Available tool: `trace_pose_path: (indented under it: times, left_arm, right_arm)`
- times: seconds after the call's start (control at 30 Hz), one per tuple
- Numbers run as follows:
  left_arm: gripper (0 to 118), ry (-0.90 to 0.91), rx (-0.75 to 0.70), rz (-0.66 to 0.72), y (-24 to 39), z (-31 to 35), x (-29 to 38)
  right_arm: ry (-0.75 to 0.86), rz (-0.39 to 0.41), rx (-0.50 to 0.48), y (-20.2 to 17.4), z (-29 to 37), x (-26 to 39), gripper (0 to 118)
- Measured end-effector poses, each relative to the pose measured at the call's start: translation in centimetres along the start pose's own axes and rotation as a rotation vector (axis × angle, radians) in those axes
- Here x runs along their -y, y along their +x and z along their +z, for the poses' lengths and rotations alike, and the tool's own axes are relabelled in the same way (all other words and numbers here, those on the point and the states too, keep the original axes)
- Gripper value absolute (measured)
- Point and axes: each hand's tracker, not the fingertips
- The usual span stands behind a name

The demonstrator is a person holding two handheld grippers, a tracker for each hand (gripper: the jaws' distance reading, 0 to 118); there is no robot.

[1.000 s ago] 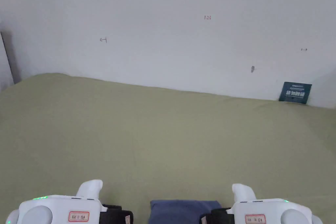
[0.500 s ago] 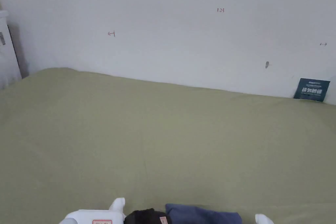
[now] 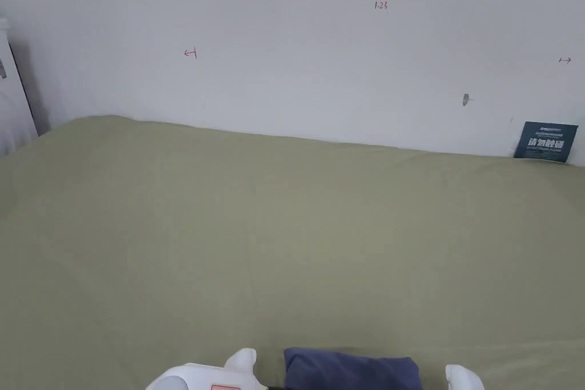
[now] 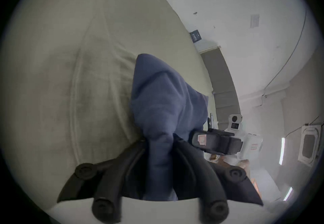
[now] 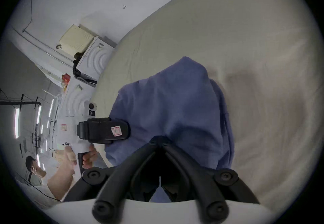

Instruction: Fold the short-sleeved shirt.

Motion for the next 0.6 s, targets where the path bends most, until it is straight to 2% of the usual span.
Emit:
trace_pose_path:
  times: [0.13,0.2,0.3,0.37,0.5,0.6]
  left_arm:
    - [19,-0.035,-0.003,-0.056,0.1,2.6,-1.7]
    - [19,-0.023,-0.045,-0.103,-0.7,4.9,-2.7]
    - [19,-0.025,-0.099,-0.109,-2.2,9.6,-4.6]
    - [19,-0.026,-0.148,-0.11,-4.2,13.3,-6.3]
    - [19,-0.054,-0.267,-0.151,-6.8,20.9,-9.1]
    - [19,-0.044,-0.407,-0.162,-9.7,27.5,-11.3]
  right_arm:
    - [0.077,0.01,0.043,-3.1,0.8,0.0,0]
    - [0.118,0.04,0.13,-6.0,0.5,-0.2,0]
    - [0.184,0.155,0.336,-12.5,-1.8,-0.7,0]
    - [0.241,0.21,0.405,-16.9,-5.0,-0.9,0]
    - [0.361,0.173,0.485,-25.0,-10.8,-0.9,0]
    - [0.415,0.2,0.443,-30.8,-14.5,-0.1,0]
